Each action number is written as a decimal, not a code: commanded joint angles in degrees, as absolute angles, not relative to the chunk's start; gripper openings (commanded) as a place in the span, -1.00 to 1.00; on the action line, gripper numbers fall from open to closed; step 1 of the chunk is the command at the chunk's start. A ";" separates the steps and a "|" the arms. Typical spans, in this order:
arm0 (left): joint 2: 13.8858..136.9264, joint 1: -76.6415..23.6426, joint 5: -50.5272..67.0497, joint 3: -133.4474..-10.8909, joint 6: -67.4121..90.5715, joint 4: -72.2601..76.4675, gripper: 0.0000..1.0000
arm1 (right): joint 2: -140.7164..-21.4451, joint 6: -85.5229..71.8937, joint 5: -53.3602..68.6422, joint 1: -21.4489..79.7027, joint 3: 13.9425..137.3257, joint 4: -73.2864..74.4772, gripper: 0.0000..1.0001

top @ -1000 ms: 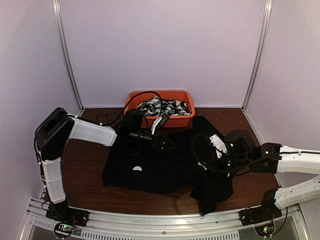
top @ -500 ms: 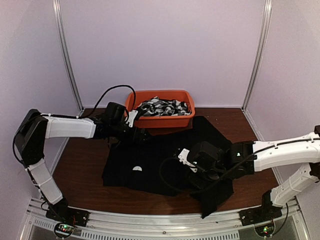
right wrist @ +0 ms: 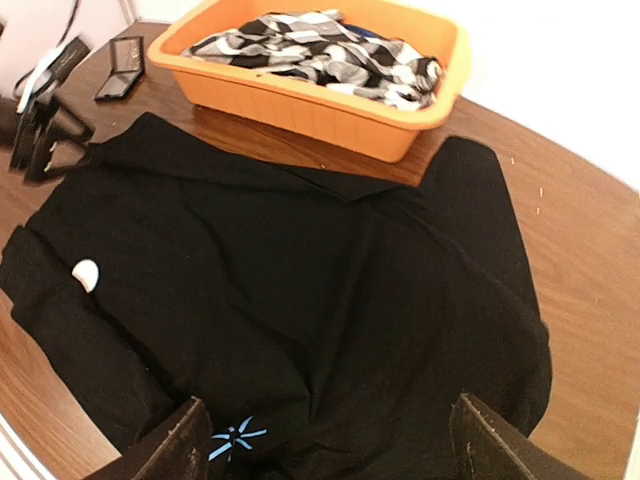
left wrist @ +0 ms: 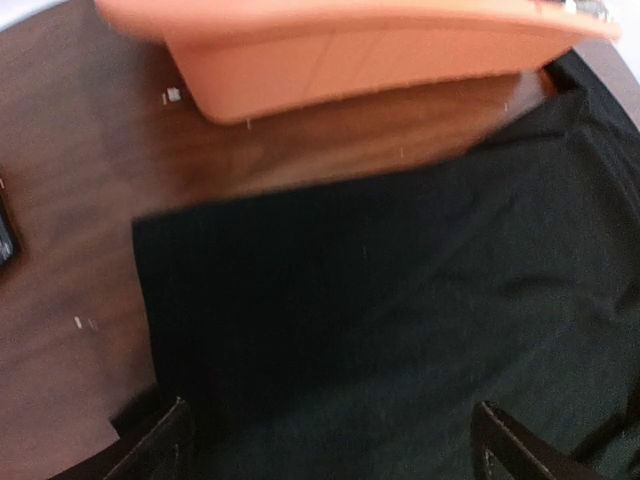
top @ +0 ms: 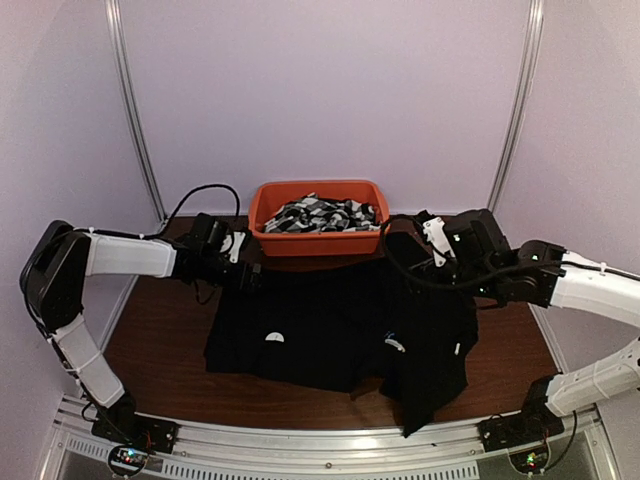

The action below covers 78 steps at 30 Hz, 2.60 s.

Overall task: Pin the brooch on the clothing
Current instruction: Place the clothing with brooches at the center of the board, then adjust the clothing with brooches at the center of the board.

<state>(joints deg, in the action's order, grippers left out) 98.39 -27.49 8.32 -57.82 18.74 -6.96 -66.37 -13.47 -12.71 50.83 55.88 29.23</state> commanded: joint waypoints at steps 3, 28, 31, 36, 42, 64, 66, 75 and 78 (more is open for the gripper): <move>90.74 -27.77 11.80 -49.36 21.19 -10.96 0.95 | -66.46 -29.91 -13.97 49.49 47.88 35.45 0.67; 87.35 -29.00 18.50 -38.45 19.60 -17.93 0.89 | -70.91 -57.18 -6.22 49.54 28.76 32.08 0.42; 89.16 -29.00 18.98 -38.93 19.30 -18.26 0.77 | -71.10 -57.21 -6.06 49.57 28.82 31.60 0.17; 89.73 -29.00 20.09 -39.59 17.65 -20.88 0.36 | -70.46 -56.86 -6.15 49.57 29.01 32.25 -0.22; 89.98 -30.03 23.65 -40.11 15.16 -23.66 -0.11 | -70.65 -56.48 -4.41 49.56 28.21 31.64 -0.94; 87.31 -17.30 16.62 -44.18 13.16 -29.93 -1.00 | -58.62 -54.34 -26.75 39.84 42.52 56.91 -1.00; 86.35 -16.37 16.67 -43.78 13.78 -29.28 -1.00 | -57.63 -53.30 -26.70 37.84 42.22 57.29 -1.00; 85.20 -16.00 20.21 -43.02 14.71 -27.60 -1.00 | -61.93 -43.98 -25.16 31.00 43.04 51.97 -1.00; 83.08 -16.00 20.14 -42.56 14.68 -28.13 -0.45 | -64.67 -41.31 -21.79 31.02 43.71 50.32 -0.54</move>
<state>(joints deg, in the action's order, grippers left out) 86.41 -17.15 21.28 -43.51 14.15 -28.25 -61.71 -47.00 -22.00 31.99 42.19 50.96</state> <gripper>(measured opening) 0.028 0.069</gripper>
